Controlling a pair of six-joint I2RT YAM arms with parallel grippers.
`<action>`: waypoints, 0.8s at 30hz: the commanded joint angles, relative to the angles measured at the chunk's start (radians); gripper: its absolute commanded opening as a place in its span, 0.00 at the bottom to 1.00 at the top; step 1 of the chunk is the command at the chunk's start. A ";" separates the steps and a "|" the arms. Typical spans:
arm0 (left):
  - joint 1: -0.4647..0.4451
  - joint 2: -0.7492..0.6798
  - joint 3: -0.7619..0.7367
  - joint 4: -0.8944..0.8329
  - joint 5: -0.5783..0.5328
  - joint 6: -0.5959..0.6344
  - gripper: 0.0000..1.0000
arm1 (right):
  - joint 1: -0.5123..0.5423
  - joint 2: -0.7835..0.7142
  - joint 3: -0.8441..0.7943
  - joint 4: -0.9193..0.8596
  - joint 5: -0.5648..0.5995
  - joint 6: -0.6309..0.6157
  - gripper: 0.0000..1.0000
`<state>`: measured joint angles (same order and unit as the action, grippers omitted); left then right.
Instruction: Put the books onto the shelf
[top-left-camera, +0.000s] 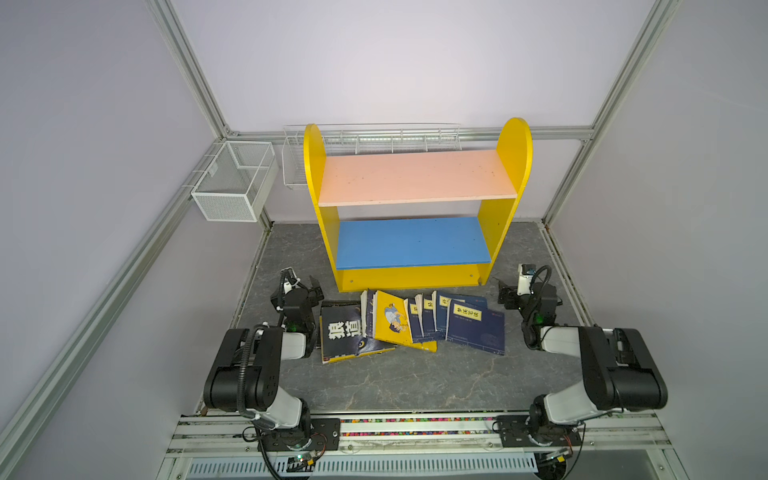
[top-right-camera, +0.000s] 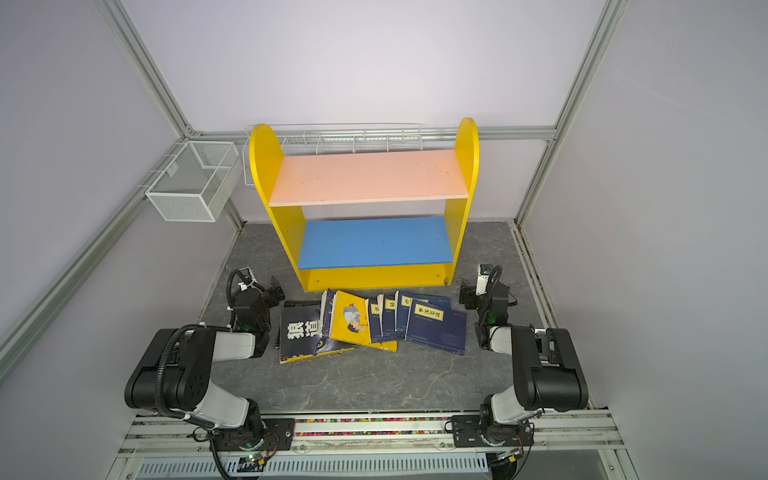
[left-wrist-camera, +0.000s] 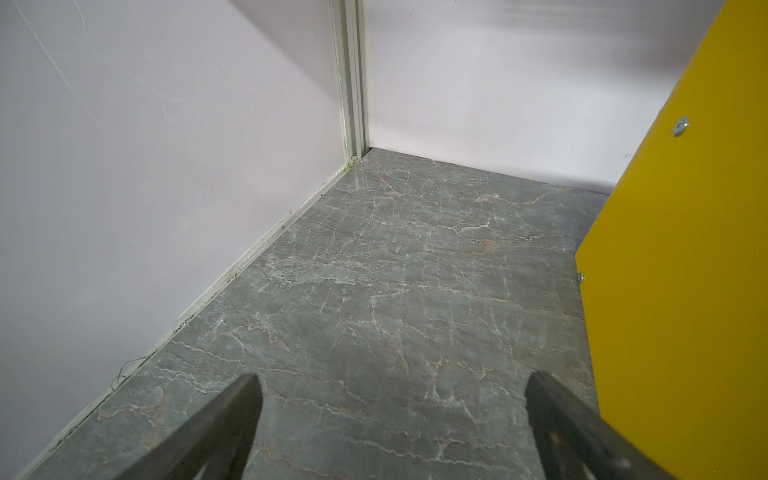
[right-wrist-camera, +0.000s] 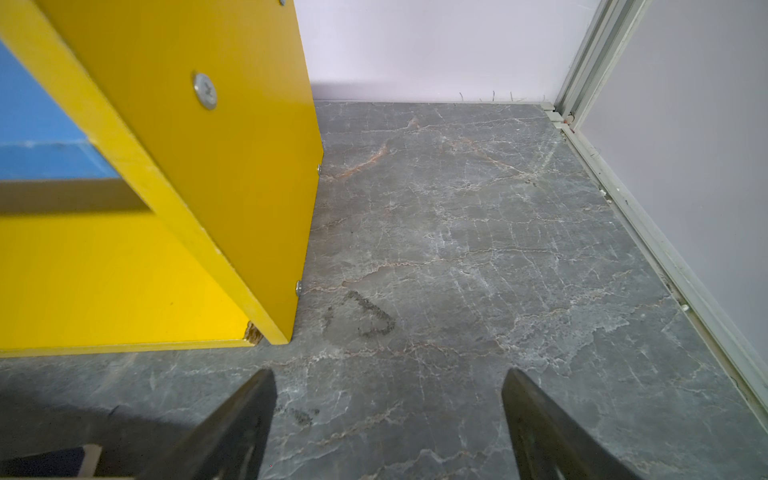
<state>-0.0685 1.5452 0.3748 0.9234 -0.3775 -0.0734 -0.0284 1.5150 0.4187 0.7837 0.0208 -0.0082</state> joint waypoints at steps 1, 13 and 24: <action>-0.004 0.010 -0.002 0.023 -0.008 0.015 0.99 | 0.001 0.007 -0.012 0.032 -0.006 -0.021 0.88; -0.017 -0.057 -0.026 0.012 0.003 0.046 1.00 | 0.024 -0.118 0.234 -0.517 0.229 0.091 0.88; -0.217 -0.438 0.135 -0.617 -0.649 -0.140 1.00 | 0.027 -0.234 0.257 -0.971 0.246 0.842 0.89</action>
<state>-0.2443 1.1652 0.4526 0.5961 -0.8066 -0.1055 -0.0048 1.2850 0.7078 0.0418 0.3218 0.5507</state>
